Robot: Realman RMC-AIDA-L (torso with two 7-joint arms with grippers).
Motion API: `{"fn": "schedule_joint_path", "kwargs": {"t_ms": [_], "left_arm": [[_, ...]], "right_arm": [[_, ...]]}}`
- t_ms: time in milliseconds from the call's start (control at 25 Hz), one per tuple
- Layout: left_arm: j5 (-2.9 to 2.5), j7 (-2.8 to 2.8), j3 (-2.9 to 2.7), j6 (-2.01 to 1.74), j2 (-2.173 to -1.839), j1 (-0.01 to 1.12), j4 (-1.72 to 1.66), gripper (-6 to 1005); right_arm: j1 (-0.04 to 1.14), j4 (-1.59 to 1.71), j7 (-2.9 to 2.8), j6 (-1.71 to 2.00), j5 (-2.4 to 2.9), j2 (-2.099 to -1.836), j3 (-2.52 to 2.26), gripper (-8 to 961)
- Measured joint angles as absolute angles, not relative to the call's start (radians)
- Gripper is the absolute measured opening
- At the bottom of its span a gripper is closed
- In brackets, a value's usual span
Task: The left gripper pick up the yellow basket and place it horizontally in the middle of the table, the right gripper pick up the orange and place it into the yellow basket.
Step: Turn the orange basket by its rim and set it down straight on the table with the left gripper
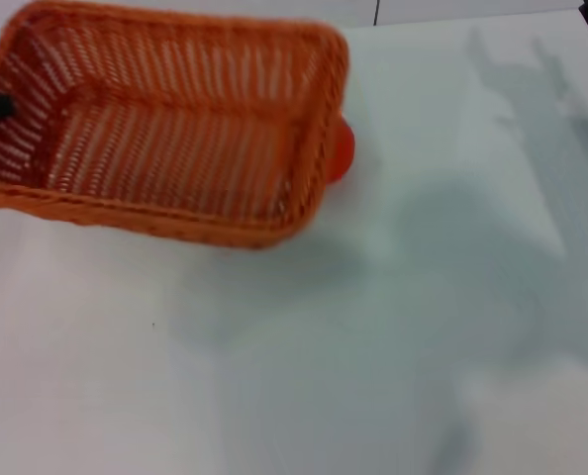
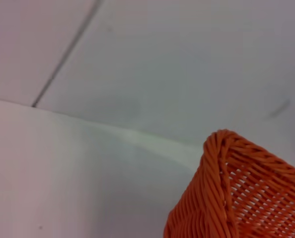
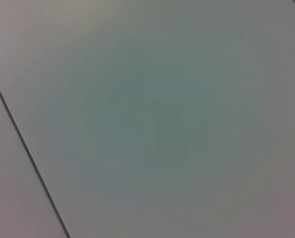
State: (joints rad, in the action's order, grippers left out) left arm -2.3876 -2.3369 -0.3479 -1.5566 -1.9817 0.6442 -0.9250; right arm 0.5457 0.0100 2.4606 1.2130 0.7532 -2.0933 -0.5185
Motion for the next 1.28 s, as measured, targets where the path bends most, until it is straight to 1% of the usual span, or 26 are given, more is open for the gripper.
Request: {"fn": "schedule_joint_path", "kwargs": {"t_ms": [80, 160, 240, 400, 480, 520, 600, 1120, 1280], "left_arm": [[-2.331, -2.357, -0.347, -1.556, -1.990, 0.602, -0.944, 197], [-2.276, -2.375, -0.343, -1.551, -2.007, 0.554, -0.956, 204], [-2.232, -2.386, -0.335, -1.543, -2.030, 0.517, -0.970, 212], [-2.183, -2.389, -0.322, -1.510, -2.119, 0.439, -1.041, 227], [-2.170, -2.385, -0.324, -1.490, -2.152, 0.412, -1.065, 234], [-2.163, -2.381, -0.327, -1.482, -2.160, 0.401, -1.063, 238], [-2.144, -2.367, -0.333, -1.472, -2.167, 0.388, -1.040, 245], [-2.127, -2.340, -0.347, -1.468, -2.169, 0.361, -0.952, 294], [-2.128, -2.343, -0.371, -1.468, -2.165, 0.358, -0.921, 309]], "right_arm": [[0.551, 0.010, 2.460, 1.209, 0.753, -2.092, -0.519, 929], [0.555, 0.010, 2.460, 1.203, 0.753, -2.092, -0.518, 929], [0.558, 0.010, 2.460, 1.198, 0.753, -2.092, -0.518, 929], [0.564, 0.010, 2.460, 1.192, 0.752, -2.092, -0.518, 929], [0.566, 0.011, 2.461, 1.187, 0.752, -2.092, -0.519, 929], [0.568, 0.012, 2.461, 1.187, 0.751, -2.092, -0.518, 929], [0.573, 0.017, 2.462, 1.186, 0.752, -2.092, -0.519, 929], [0.593, 0.022, 2.462, 1.161, 0.752, -2.089, -0.518, 930], [0.594, 0.023, 2.462, 1.161, 0.752, -2.089, -0.518, 930]]}}
